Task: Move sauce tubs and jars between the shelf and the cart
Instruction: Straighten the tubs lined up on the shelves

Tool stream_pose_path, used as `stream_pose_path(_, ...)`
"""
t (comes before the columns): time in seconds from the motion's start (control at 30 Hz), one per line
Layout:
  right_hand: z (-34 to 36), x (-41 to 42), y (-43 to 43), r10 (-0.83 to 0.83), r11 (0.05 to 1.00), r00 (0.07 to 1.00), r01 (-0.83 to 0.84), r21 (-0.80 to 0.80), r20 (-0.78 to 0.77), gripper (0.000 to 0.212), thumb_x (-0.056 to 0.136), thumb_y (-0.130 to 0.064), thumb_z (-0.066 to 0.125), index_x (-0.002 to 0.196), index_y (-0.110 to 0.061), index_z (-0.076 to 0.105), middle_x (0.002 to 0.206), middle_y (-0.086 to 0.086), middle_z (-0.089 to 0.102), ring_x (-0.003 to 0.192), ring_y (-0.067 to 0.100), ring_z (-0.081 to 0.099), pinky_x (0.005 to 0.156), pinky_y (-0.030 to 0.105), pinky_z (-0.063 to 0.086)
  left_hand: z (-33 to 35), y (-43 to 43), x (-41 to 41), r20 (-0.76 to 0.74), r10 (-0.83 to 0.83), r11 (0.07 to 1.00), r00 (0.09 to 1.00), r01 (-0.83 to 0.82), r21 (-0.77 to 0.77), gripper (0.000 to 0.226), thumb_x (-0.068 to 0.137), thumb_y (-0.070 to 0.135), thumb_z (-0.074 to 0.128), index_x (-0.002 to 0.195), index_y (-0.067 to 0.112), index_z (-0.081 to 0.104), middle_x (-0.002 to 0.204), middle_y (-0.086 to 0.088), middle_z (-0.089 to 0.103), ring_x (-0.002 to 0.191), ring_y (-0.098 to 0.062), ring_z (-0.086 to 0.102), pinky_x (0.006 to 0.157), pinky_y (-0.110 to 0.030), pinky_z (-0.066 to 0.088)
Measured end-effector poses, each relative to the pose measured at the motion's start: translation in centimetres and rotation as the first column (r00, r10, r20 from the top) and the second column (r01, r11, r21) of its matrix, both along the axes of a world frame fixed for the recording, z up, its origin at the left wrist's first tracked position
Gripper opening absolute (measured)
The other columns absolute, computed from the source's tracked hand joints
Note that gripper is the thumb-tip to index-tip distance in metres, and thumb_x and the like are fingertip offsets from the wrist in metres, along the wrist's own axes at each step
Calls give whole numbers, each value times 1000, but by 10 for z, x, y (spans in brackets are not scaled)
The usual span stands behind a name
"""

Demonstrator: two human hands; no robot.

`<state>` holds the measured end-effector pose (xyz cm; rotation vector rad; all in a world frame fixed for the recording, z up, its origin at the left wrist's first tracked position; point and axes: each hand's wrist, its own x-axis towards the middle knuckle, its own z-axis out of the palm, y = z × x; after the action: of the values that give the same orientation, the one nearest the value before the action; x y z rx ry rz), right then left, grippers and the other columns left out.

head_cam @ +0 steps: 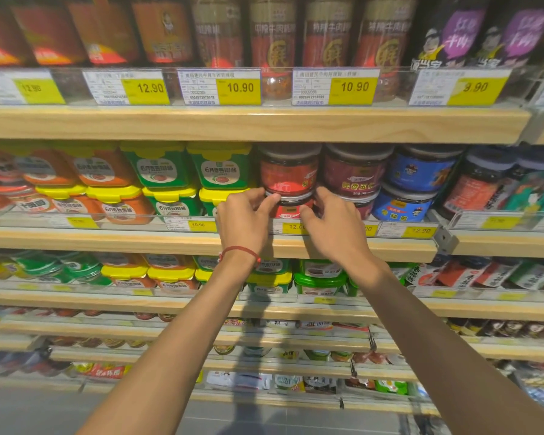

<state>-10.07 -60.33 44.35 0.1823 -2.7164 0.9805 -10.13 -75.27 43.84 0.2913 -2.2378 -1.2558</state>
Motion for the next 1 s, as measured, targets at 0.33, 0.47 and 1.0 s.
stream_pose_path(0.33, 1, 4, 5, 47, 999, 999, -47, -2, -13, 26, 101, -37, 56, 121, -21, 61, 108, 1, 75, 102, 33, 67, 86, 42, 54, -2, 6, 5, -40, 9, 1000, 999, -9, -7, 34, 91, 36, 74, 110, 8, 77, 107, -8, 78, 102, -22, 74, 92, -42, 58)
stream_pose_path(0.47, -2, 10, 4, 65, 998, 997, -65, 25, -31, 37, 101, -36, 55, 134, -19, 56, 116, 2, 74, 107, 32, 67, 91, 46, 56, -2, 4, 9, -11, -67, 998, 998, 67, -5, 42, 91, 36, 73, 122, 8, 72, 115, -7, 76, 108, -17, 72, 97, -40, 57)
stream_pose_path(1.0, -6, 40, -72, 76, 938, 986, -122, -325, -150, 51, 102, -23, 66, 152, -19, 54, 148, -5, 61, 135, 8, 56, 117, 31, 44, -13, -97, 32, -194, -33, 976, 981, -9, -216, 54, 94, 37, 66, 143, 20, 52, 132, 1, 66, 109, -13, 68, 97, -39, 55)
